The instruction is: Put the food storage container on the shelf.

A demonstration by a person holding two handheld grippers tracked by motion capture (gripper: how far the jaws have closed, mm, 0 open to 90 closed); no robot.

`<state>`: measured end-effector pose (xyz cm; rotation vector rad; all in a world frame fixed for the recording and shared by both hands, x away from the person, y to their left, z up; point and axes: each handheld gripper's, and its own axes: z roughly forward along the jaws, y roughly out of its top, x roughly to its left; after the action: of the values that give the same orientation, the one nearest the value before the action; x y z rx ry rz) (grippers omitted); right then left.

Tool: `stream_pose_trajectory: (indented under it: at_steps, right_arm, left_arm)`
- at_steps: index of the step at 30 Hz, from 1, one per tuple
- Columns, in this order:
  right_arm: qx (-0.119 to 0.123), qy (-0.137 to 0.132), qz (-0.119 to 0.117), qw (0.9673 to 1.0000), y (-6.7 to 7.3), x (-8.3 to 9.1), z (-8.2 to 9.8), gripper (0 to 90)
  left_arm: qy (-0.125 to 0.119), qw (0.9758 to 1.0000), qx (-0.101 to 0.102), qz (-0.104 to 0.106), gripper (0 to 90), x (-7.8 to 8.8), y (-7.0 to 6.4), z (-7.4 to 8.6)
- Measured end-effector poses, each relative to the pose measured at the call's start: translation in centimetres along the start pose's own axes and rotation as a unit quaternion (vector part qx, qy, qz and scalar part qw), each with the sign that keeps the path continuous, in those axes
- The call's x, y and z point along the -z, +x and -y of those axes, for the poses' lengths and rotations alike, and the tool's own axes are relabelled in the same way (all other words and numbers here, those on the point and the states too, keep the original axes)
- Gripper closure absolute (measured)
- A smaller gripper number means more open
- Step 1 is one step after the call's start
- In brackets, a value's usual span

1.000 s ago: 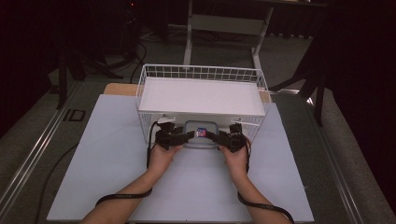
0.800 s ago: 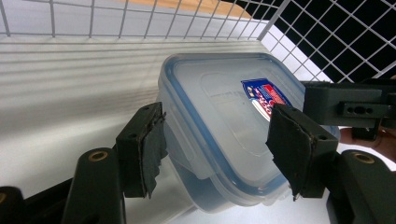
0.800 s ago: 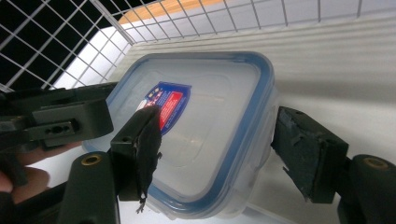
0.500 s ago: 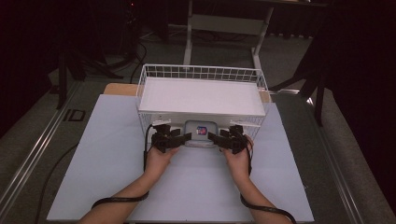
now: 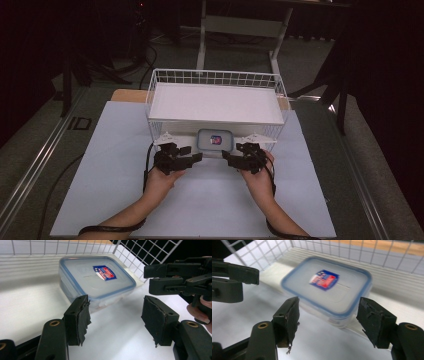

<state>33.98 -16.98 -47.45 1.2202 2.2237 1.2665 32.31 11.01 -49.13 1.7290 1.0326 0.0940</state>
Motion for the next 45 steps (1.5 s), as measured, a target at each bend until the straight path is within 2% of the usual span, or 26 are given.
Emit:
stream_pose_trajectory:
  at_steps: [1, 3, 5, 6, 7, 9, 11, 13, 16, 20, 23, 24, 33, 35, 40, 45]
  right_arm:
    - [0.001, 0.001, -0.003, 1.0000, 0.3, 0.1, 0.1, 35.3]
    - [0.007, 0.005, -0.013, 0.9999, 0.8, 0.3, 0.4, 43.6]
    - [0.018, 0.010, -0.021, 0.9996, 1.4, 0.3, 0.8, 47.3]
    - [0.021, 0.018, -0.025, 0.9993, 1.8, 0.1, 1.1, 53.0]
    - [0.022, 0.022, -0.025, 0.9992, 1.9, 0.0, 1.3, 55.4]
    - [0.014, 0.029, -0.037, 0.9988, 2.1, -0.4, 1.7, 63.8]
    - [0.019, 0.033, -0.037, 0.9986, 2.2, -0.7, 1.9, 71.6]
    - [0.021, 0.042, -0.039, 0.9981, 2.4, -1.2, 2.0, 81.0]
    - [0.033, 0.055, -0.041, 0.9971, 2.6, -2.0, 2.1, 89.7]
    - [0.033, 0.061, -0.041, 0.9967, 2.8, -3.0, 2.2, 89.9]
    - [0.027, 0.065, -0.039, 0.9968, 2.7, -3.6, 2.2, 89.9]
    - [0.022, 0.064, -0.039, 0.9969, 2.6, -3.8, 2.2, 89.9]
    - [0.013, 0.064, -0.021, 0.9976, 1.6, -5.5, 1.8, 90.0]
    - [0.010, 0.064, -0.018, 0.9978, 1.4, -5.7, 1.7, 89.9]
    - [0.007, 0.056, -0.013, 0.9983, 1.1, -6.5, 1.3, 89.9]
    - [0.006, 0.054, -0.007, 0.9985, 0.9, -7.2, 0.7, 89.9]
  left_arm:
    - [-0.001, 1.0000, 0.000, 0.002, 39.7, 0.2, -0.1, 0.1]
    - [-0.003, 1.0000, -0.003, 0.003, 39.6, 0.8, -0.4, 0.4]
    - [-0.006, 1.0000, 0.002, 0.007, 39.6, 1.3, -0.7, 0.6]
    - [-0.003, 1.0000, 0.002, 0.008, 39.3, 1.5, -0.8, 0.8]
    - [-0.001, 0.9999, 0.000, 0.013, 36.5, 1.6, -1.0, 0.9]
    - [-0.001, 0.9999, -0.006, 0.014, 35.0, 2.0, -1.3, 1.2]
    - [-0.006, 0.9996, -0.008, 0.026, 30.3, 2.3, -1.5, 1.5]
    - [-0.014, 0.9994, -0.020, 0.025, 29.5, 2.5, -1.8, 2.0]
    - [-0.028, 0.9985, -0.043, 0.019, 21.2, 2.4, -2.1, 2.9]
    - [-0.009, 0.9969, -0.072, 0.030, 3.7, 1.8, -2.2, 3.7]
    - [-0.014, 0.9948, -0.100, -0.006, 1.6, 1.8, -2.5, 4.3]
    - [-0.016, 0.9942, -0.106, -0.010, 1.6, 1.8, -2.5, 4.4]
    - [-0.006, 0.9943, -0.105, -0.013, 1.6, 1.4, -1.6, 4.9]
    - [-0.010, 0.9945, -0.103, -0.012, 1.6, 1.4, -1.5, 4.9]
    - [-0.020, 0.9936, -0.108, -0.027, 1.7, 1.8, -1.3, 4.8]
    - [-0.033, 0.9931, -0.109, -0.029, 1.7, 2.0, -1.3, 4.7]
